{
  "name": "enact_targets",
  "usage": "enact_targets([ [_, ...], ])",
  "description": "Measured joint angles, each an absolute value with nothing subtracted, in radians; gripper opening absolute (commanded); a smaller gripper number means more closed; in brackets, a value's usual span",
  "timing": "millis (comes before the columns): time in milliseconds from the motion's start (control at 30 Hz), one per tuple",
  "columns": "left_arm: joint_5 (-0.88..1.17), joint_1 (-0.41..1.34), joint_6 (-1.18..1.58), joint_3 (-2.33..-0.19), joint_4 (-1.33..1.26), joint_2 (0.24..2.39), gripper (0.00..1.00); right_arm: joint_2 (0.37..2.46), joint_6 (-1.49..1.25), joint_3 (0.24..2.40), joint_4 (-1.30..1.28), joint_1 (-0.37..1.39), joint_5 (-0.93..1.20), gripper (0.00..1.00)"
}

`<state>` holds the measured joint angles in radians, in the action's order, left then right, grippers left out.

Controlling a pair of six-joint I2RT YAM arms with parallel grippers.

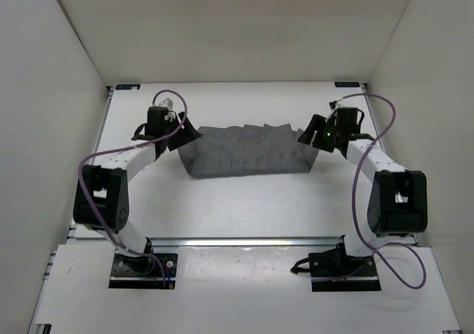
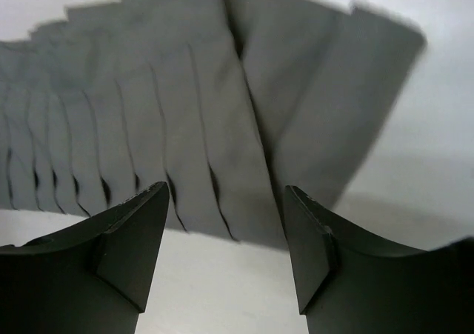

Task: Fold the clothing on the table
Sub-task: Fold the skirt

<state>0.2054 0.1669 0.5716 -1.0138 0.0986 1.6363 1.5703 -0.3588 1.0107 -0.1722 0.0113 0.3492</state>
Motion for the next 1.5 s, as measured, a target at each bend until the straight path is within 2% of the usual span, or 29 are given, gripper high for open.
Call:
enact_targets([
  [333,0.134,0.209,0.573,-0.696,0.110,1.342,0.67,1.424,-0.469,0.704,-0.145,-0.010,0.283,0.58],
  [533,0.128,0.249,0.607,-0.598,0.074,1.368,0.71,1.425,-0.514,0.682,-0.102,0.001,0.273,0.58],
  [733,0.106,0.293,0.652,-0.558,0.002,1.414,0.68,1.425,-0.543,0.654,-0.051,0.012,0.273,0.59],
  [900,0.068,0.299,0.673,-0.562,-0.050,1.444,0.57,1.425,-0.558,0.610,-0.038,0.020,0.271,0.59],
  [967,0.049,0.299,0.686,-0.557,-0.065,1.447,0.50,1.424,-0.565,0.605,-0.023,0.021,0.271,0.59],
  [1033,0.038,0.303,0.701,-0.554,-0.070,1.451,0.28,1.424,-0.573,0.600,-0.010,0.024,0.270,0.59],
  [1067,0.033,0.303,0.706,-0.554,-0.074,1.456,0.23,1.425,-0.574,0.599,-0.006,0.025,0.271,0.59],
  [1133,0.030,0.304,0.711,-0.554,-0.084,1.468,0.00,1.425,-0.577,0.596,0.002,0.025,0.272,0.60],
  [1233,0.027,0.304,0.716,-0.553,-0.102,1.479,0.00,1.425,-0.585,0.590,0.017,0.025,0.276,0.64],
  [1500,0.030,0.306,0.714,-0.551,-0.116,1.485,0.00,1.433,-0.641,0.558,0.102,0.056,0.281,0.60],
])
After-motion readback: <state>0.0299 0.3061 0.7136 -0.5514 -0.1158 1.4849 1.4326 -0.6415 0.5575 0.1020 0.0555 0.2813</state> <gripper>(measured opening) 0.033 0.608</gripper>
